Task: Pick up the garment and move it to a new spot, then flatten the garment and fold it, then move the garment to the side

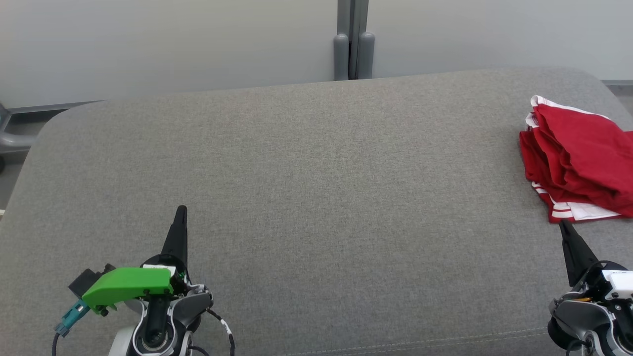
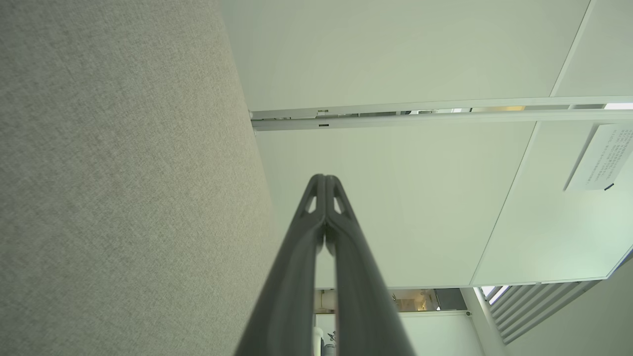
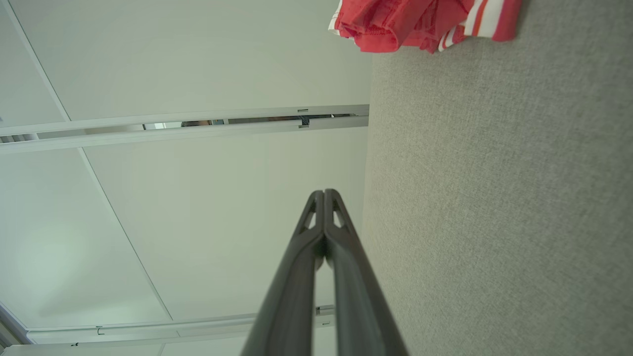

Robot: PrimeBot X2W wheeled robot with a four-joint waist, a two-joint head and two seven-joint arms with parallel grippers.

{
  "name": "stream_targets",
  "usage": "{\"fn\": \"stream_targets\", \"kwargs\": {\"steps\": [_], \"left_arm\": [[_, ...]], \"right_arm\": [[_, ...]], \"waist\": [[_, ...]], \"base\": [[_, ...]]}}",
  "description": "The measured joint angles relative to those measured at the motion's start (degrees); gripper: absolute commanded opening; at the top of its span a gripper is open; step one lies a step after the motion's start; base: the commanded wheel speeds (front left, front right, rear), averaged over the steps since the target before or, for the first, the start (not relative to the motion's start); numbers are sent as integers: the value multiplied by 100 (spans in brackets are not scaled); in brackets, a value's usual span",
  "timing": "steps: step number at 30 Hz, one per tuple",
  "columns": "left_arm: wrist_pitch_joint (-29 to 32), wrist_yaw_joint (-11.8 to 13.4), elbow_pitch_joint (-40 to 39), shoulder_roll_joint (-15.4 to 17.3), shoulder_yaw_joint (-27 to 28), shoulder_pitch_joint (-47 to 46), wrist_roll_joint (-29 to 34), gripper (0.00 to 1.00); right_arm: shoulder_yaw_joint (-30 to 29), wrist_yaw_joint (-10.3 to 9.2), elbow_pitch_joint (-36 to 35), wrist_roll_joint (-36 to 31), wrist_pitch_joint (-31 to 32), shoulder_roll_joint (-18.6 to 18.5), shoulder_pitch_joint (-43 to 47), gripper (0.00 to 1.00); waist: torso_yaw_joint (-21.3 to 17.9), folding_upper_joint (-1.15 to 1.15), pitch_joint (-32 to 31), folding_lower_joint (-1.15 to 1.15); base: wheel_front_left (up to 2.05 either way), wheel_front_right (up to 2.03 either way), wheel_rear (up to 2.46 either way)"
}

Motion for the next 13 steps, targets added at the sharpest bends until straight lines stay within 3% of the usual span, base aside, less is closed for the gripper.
{"fn": "stream_targets", "kwargs": {"steps": [13], "left_arm": [[0,0,0,0,-1,0,0,0]], "right_arm": [[1,0,0,0,0,0,0,0]], "waist": [[0,0,0,0]], "base": [[0,0,0]]}}
